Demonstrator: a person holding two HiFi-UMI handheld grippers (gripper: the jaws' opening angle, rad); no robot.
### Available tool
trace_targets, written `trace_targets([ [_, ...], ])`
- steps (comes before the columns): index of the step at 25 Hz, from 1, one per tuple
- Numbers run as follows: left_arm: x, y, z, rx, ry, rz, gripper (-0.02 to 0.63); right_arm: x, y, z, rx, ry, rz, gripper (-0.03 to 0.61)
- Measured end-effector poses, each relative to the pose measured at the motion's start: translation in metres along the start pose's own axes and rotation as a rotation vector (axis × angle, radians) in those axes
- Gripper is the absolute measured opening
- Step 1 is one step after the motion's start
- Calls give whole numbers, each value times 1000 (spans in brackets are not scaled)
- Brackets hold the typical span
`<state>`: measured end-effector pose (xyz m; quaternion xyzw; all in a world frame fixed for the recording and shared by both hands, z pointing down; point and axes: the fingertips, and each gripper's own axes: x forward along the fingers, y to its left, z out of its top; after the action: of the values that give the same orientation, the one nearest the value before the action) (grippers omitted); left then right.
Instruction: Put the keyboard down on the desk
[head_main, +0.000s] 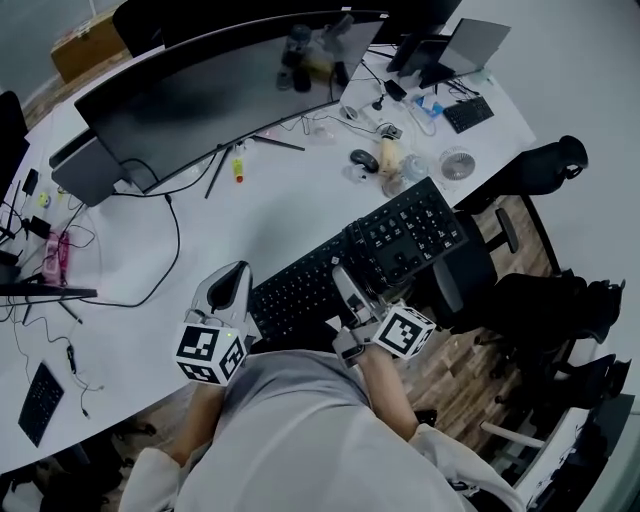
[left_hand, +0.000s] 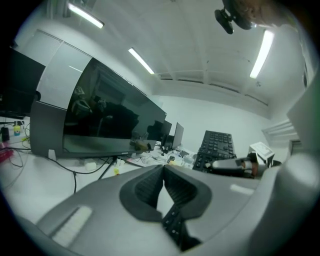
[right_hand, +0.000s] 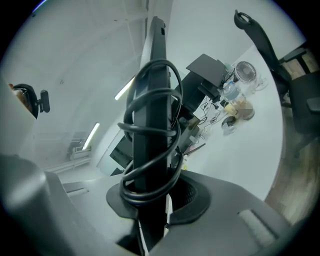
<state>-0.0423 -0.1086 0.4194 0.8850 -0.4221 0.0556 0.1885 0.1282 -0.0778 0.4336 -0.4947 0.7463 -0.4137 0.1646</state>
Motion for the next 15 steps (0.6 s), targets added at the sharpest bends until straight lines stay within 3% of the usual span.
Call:
trace_targets([
  [15,-1,25,3,-38,-15,41,0,42,-23,-19,165,45,36,94],
])
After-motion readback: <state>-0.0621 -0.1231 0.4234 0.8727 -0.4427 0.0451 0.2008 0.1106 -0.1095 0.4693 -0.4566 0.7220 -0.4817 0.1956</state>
